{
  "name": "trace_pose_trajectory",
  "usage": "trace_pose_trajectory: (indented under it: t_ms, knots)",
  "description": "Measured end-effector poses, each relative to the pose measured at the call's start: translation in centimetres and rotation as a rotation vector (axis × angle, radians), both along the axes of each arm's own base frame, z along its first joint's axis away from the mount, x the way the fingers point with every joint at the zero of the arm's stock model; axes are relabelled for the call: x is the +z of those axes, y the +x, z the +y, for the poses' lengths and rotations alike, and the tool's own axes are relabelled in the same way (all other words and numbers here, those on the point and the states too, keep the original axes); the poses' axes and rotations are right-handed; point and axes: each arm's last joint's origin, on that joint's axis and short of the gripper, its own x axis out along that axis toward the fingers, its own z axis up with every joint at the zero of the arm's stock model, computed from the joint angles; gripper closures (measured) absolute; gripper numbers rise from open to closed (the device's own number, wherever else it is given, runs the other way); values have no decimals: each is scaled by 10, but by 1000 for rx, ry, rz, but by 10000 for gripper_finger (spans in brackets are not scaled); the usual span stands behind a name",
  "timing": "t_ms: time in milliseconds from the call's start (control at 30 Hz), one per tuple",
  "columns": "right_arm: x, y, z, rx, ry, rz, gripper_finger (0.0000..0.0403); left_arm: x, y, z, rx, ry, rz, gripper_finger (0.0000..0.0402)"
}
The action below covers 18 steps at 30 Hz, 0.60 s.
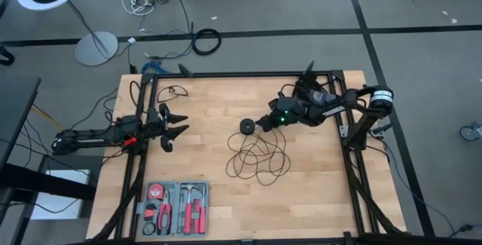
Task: Coil cords
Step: Coil the black wire onto the black spool
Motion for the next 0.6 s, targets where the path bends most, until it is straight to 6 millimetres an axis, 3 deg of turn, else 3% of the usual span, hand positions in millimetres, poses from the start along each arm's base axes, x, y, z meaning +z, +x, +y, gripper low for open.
trace_pose_trajectory:
  t_ms: [600]
  knots:
    - [0,2,3,-51,18,-14,291,0,0,0,1,0,0,218]
